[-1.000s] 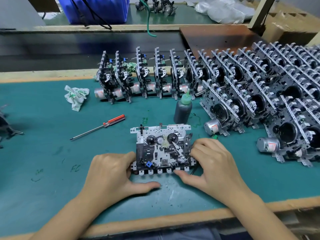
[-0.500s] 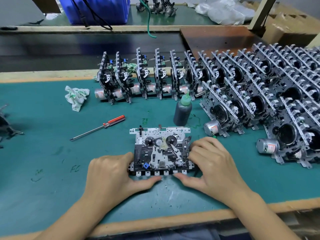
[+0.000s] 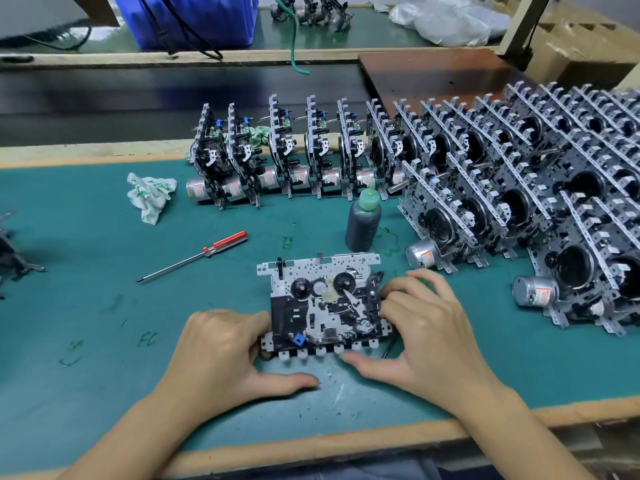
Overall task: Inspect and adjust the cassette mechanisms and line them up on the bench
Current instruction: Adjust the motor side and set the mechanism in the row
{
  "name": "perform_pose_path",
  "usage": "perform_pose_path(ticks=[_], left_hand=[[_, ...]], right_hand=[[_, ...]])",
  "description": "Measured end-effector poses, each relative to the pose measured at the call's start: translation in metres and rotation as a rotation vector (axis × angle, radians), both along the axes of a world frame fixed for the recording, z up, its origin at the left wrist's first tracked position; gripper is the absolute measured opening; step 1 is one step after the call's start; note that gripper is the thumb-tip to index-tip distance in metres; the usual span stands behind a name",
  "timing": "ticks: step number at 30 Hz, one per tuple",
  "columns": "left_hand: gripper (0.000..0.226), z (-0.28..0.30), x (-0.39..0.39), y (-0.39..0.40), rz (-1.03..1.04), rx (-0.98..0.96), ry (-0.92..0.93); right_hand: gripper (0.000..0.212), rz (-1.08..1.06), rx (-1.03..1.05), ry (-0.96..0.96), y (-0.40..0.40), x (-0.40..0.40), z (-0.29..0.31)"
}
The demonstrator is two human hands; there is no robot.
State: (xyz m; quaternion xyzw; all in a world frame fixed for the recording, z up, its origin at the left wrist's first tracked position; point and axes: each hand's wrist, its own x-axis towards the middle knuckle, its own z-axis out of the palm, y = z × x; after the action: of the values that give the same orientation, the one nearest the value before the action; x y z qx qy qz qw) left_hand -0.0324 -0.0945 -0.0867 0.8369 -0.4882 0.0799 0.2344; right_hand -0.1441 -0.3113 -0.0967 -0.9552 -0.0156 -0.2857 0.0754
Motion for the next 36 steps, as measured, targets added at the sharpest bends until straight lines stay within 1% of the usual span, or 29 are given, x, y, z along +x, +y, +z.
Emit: perform_pose_path(ticks=[2,4,8,11,15,17,19,21,23,25,28,32,34,36], left_hand=[[0.057,0.0,0.001,0.001,-0.043,-0.012,-0.004],[0.056,-0.001,0.002,0.001,-0.029,-0.017,-0.001],[0.055,-0.004,0.0,0.001,0.016,0.01,-0.025],[0.054,-0.004,0.0,0.001,0.031,-0.022,-0.052],[0.054,-0.004,-0.002,-0.003,0.12,-0.062,-0.097],[0.061,-0.003,-0.001,-0.003,0.119,-0.073,-0.102],[0.068,-0.002,0.0,-0.002,0.076,-0.074,-0.092],[0.07,0.0,-0.001,-0.002,0.063,-0.07,-0.069],[0.069,0.001,-0.005,-0.005,0.135,-0.054,-0.062],[0.064,0.0,-0.01,-0.008,0.237,-0.049,-0.061],[0.062,-0.003,-0.012,-0.01,0.286,-0.066,-0.083],[0.081,-0.001,-0.002,-0.005,0.182,-0.063,-0.054],[0.081,0.0,0.0,-0.004,0.134,-0.044,-0.025],[0.076,-0.001,-0.002,-0.003,0.088,-0.025,-0.02]], right_hand=[[0.059,-0.046,-0.015,-0.025,0.003,0.001,-0.001],[0.058,-0.06,-0.02,-0.032,0.003,0.001,-0.001],[0.051,0.072,-0.028,0.018,-0.008,0.001,0.002],[0.051,0.075,-0.046,0.005,-0.009,0.001,0.001],[0.055,0.117,0.019,0.054,-0.01,0.002,0.002],[0.055,0.126,0.04,0.061,-0.01,0.002,0.003],[0.053,0.091,0.037,0.045,-0.006,0.004,0.001],[0.051,0.047,0.022,0.017,-0.003,0.005,-0.001],[0.051,0.042,0.013,0.01,-0.002,0.005,-0.001],[0.053,0.085,0.04,0.032,-0.004,0.005,0.0],[0.056,0.134,0.062,0.061,-0.005,0.004,0.001],[0.051,0.084,0.058,0.023,-0.001,0.005,0.001],[0.051,0.069,0.044,0.016,-0.002,0.005,0.003],[0.056,0.05,0.052,0.025,-0.004,0.004,0.004]])
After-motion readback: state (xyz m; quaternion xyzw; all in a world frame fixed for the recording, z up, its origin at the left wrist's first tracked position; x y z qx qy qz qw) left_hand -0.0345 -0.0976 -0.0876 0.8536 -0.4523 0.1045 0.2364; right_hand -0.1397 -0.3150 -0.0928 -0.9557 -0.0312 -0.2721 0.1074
